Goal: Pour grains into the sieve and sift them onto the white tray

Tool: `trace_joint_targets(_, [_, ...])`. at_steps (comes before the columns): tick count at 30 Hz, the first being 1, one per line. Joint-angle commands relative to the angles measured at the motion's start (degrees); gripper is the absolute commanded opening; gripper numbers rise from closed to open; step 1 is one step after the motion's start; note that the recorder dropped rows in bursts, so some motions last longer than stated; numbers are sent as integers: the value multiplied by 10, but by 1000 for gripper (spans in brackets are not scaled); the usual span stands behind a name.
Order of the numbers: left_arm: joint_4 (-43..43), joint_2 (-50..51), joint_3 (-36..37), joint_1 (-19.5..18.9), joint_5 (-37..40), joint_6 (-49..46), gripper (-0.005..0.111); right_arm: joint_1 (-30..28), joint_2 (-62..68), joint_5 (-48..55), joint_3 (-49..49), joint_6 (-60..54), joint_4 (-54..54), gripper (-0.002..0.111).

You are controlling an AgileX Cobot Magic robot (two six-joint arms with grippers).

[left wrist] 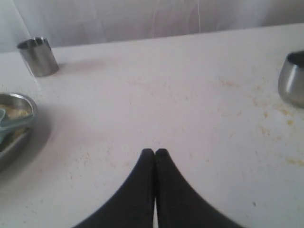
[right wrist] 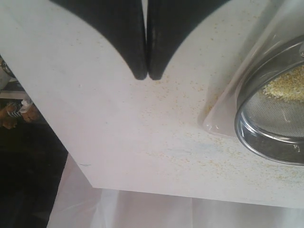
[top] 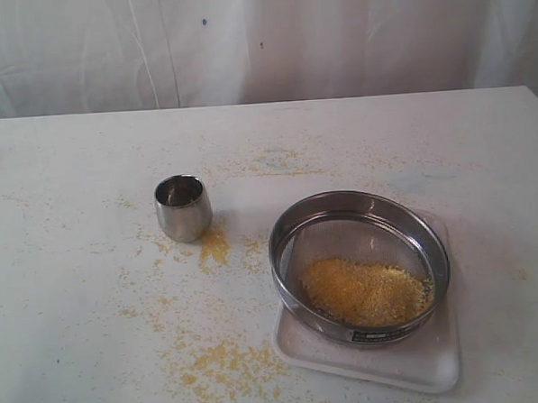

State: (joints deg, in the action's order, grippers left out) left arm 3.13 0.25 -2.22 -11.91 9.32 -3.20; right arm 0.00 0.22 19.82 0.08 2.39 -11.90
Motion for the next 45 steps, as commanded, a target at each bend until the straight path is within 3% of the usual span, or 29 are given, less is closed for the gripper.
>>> trace_joint_targets(1, [-4,-3,22,-1,37,21,0,0,-2,-1,-1,-2,-3,0])
trace_joint_targets(25, [-6,-3,22,0,54,17,0,0,-2,-1,-1,-2,-3,0])
trace_joint_targets(31, [-6,-3,22,0,54,17,0,0,-2,-42,-1,-71,-138,0])
trace_joint_targets(36, [-6,-3,22,0,54,17,0,0,-2,-181,-1,-62,-136,0])
trace_joint_targets(40, [-6,-3,22,0,54,17,0,0,-2,-347,-1,21,-134,0])
trace_joint_targets(45, [-6,-3,22,0,54,17,0,0,-2,-706,-1,39,-108,0])
